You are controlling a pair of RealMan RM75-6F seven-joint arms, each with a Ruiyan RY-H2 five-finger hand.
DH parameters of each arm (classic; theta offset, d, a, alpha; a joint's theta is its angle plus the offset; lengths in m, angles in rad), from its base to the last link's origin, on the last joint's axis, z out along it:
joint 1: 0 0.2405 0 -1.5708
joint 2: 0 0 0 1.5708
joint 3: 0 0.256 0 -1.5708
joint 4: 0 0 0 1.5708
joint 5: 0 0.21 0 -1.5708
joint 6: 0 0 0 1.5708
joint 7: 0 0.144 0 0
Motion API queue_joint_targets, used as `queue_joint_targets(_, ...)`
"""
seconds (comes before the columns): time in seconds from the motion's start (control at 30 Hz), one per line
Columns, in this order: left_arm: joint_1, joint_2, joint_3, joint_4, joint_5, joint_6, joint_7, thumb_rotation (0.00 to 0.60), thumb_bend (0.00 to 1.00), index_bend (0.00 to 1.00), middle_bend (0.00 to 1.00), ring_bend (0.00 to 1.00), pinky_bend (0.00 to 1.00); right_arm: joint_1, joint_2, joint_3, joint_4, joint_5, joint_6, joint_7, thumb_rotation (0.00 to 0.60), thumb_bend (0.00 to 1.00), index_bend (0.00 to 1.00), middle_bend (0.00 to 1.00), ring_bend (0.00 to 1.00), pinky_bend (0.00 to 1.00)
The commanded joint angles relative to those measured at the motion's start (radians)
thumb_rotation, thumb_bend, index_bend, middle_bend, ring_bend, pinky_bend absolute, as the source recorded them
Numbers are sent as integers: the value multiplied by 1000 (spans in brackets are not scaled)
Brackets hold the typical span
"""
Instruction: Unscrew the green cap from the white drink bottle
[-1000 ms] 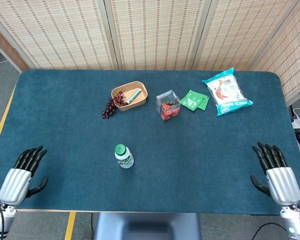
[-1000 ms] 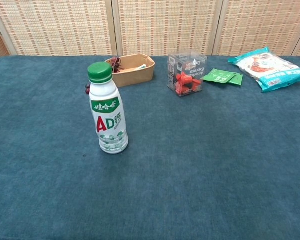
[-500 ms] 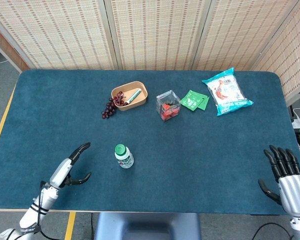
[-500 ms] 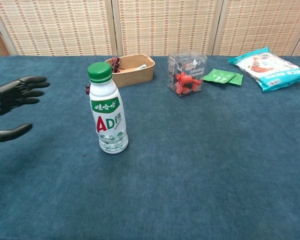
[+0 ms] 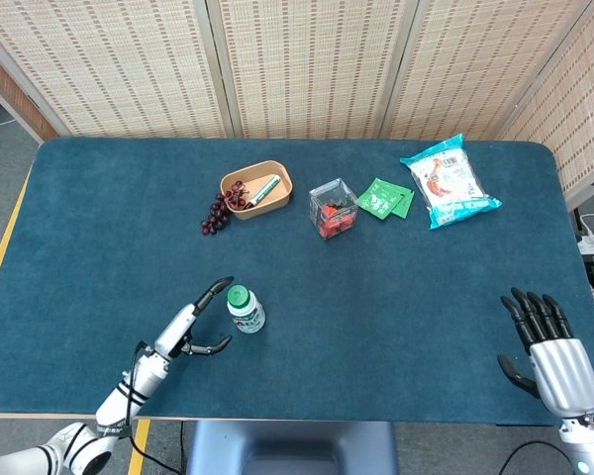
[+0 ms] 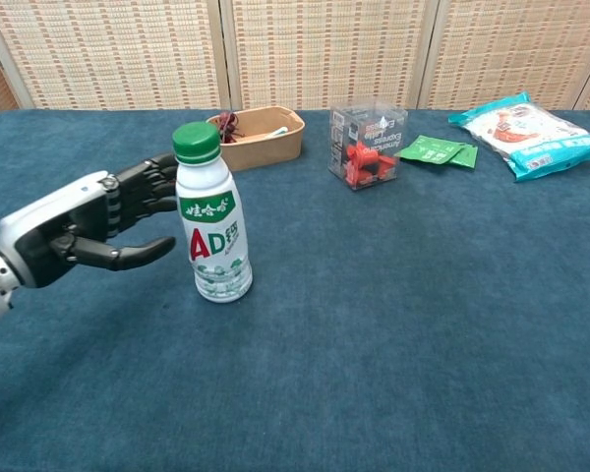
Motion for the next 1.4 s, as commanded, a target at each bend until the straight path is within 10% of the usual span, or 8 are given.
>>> queue_joint_targets(0.03,-23,-17,-8,-2,-11,-22,1,600,354,0,0,0,57,0,0,2,1,3,-2,-1,600,203,0,0,0,0)
queue_joint_targets(0.5,-126,-96,-43,55,-65,-125,8,600,352,14,24,0,53,9,14,-4,-5,5,-28,29,600,203,0,0,0,0)
queue_joint_targets(1.07,-143,-141,-60,122,-116,-117,-20,600,354,369,419,51,28,15,11,-7,-8,8,-45,22,600,204,0,0,0,0)
queue_joint_targets(1.4,-130,-175,-29,155,-110,-108,-62,600,659,591,608,152,4,86,6,9,-62,-46,-110,-18,600,204,0,0,0,0)
